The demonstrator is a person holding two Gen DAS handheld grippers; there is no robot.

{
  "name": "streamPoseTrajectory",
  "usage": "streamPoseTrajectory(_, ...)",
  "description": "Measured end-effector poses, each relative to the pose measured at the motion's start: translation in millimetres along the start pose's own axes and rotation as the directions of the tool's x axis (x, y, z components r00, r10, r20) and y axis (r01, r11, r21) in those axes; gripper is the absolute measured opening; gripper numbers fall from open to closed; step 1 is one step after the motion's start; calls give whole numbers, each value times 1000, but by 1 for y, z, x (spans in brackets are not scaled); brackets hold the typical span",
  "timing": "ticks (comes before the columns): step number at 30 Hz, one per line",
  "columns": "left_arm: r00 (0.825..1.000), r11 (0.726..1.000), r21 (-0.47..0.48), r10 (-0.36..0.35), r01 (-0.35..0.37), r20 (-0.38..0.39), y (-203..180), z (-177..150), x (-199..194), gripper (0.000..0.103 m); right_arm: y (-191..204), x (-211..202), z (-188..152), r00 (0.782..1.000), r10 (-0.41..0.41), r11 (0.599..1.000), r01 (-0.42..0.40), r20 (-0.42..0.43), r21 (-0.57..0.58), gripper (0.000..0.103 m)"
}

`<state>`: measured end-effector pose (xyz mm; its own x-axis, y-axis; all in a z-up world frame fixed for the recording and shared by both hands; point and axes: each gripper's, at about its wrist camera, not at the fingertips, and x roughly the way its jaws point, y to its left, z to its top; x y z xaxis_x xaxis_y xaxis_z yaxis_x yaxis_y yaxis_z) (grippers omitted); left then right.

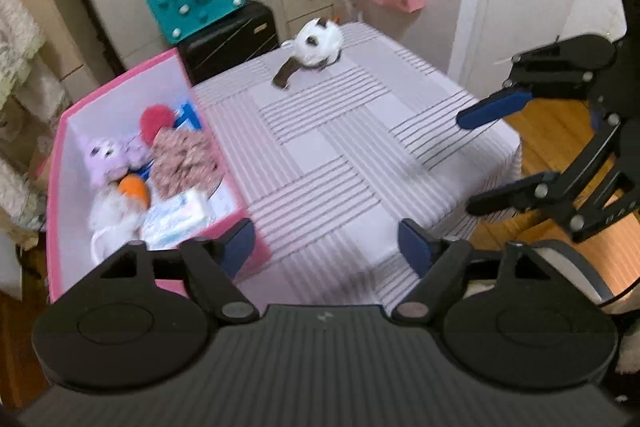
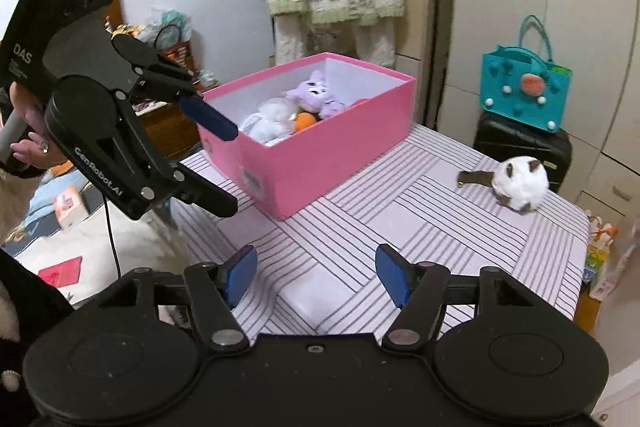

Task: Organize soft objects
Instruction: 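Withdraw the left tool from the box toward the white plush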

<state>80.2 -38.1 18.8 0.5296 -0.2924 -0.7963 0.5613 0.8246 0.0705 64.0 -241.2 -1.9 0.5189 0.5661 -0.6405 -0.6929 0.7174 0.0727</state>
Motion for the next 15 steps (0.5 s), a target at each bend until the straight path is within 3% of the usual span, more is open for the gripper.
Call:
streamPoseTrajectory(5,999,1000,17,-27,26,42,-8,17,15,82,-16,6,-10,998,-56,998,55,25,16,73)
streamPoseTrajectory(10,992,998,-36,-48,53,113,-5,30,31,83,-38,13,-16,993,-104,994,103,51,26,76)
streamPoseTrajectory(15,986,992,-74,-92,103,136,-1,45,50,84,-58,22,-18,990,-129,991,127,61,33,78)
